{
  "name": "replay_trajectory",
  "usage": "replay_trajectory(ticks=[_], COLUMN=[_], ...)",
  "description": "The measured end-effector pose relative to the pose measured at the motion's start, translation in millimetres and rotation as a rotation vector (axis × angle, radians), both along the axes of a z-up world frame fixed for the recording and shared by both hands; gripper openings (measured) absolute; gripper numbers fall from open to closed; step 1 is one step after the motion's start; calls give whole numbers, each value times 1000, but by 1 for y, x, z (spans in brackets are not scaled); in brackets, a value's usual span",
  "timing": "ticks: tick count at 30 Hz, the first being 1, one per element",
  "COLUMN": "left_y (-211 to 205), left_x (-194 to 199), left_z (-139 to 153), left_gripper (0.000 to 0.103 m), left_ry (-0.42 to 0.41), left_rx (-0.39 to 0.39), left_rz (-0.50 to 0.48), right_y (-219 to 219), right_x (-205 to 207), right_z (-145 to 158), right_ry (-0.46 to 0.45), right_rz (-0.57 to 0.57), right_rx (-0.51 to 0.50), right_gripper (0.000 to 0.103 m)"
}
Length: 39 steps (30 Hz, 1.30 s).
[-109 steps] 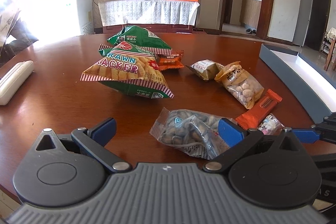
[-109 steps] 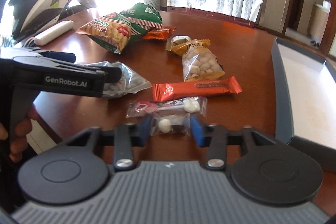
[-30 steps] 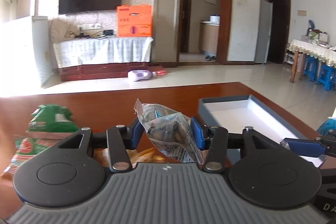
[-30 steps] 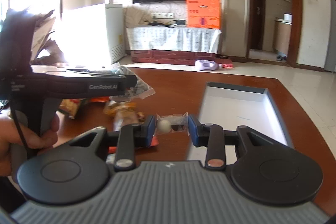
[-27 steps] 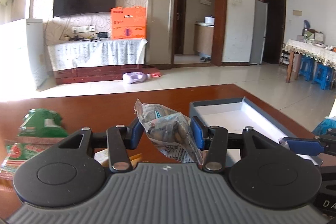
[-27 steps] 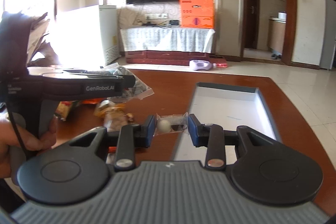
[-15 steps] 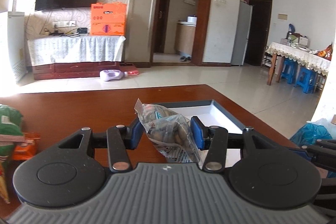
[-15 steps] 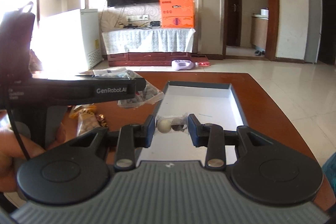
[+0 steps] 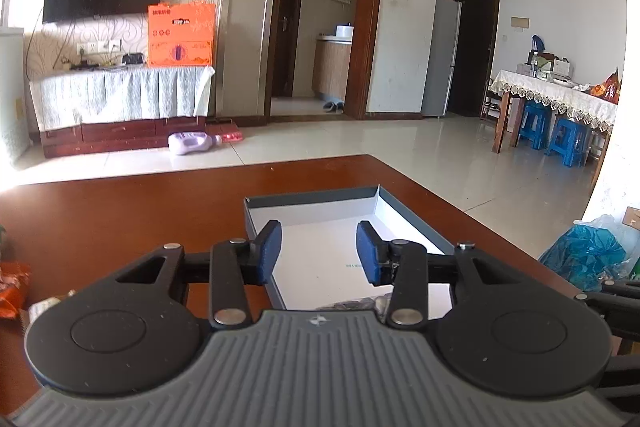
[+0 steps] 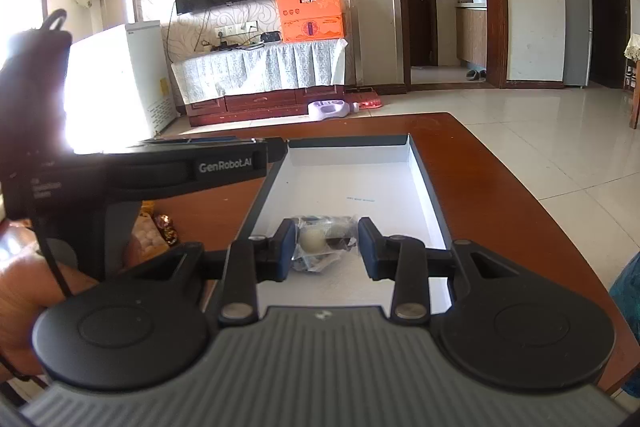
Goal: Organize snacks
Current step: 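Carry both packets over the grey box while left tool releases the nut bag inside, then lower the candy-ball packet into the box and open the right tool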
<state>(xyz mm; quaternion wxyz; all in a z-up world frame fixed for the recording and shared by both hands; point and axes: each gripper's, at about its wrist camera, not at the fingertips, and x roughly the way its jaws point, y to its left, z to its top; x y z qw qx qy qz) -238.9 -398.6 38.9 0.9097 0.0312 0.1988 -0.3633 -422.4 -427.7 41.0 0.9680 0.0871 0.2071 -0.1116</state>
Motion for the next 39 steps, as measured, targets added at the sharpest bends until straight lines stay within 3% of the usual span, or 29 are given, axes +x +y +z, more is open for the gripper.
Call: replay_trajectory(ticks=[18, 23, 33, 39], left_y=[9, 19, 37, 43], left_x=[-2, -2, -3, -14], left_z=[-8, -8, -8, -9], left_gripper=[50, 59, 66, 77], left_ry=[20, 24, 65, 30], left_rx=[78, 80, 88, 122], left_rz=[-28, -18, 2, -2], right_y=[-3, -6, -16, -22], right_x=[14, 19, 39, 47], right_z=[-6, -9, -14, -16], right_ry=[20, 15, 13, 3], right_rz=[-10, -27, -47, -59], right_rx=[7, 6, 10, 27], right_gripper=[37, 37, 37, 37])
